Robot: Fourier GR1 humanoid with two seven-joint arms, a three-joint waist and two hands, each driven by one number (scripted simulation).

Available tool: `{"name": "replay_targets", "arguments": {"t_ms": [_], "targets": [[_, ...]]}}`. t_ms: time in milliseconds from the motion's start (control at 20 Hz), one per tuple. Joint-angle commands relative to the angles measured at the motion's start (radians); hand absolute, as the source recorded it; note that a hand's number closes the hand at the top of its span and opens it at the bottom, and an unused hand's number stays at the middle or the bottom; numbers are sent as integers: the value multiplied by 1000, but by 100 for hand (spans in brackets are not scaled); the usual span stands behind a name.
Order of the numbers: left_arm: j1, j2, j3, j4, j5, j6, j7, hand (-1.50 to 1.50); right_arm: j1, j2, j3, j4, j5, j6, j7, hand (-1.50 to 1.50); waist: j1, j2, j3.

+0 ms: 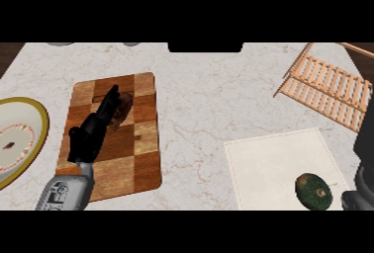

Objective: Pick the tomato from the placemat and place it in the tiered shelf

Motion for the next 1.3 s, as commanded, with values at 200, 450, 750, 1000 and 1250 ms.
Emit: {"name": "replay_targets", "arguments": {"t_ms": [200, 450, 750, 1000, 1250], "targets": [[-7, -24, -10, 8, -19, 19, -2, 0, 52, -96, 18, 148, -11, -107, -98, 150, 5, 2, 0], [11, -39, -29, -25, -25, 20, 20, 0, 117, -132, -62, 249, -36, -318, -90, 150, 8, 3, 0], [9, -34, -29, -28, -37, 24, 16, 0, 119, -95, -124, 237, -203, -575, -150, 150, 10, 3, 1], [44, -10, -14, -36, -11, -22, 12, 0, 178, -147, -136, 201, -297, -558, -194, 150, 3, 0, 0], [32, -23, -5, -22, -21, 0, -14, 0, 176, -224, -174, 292, -394, -612, -261, 150, 3, 1, 0]]}}
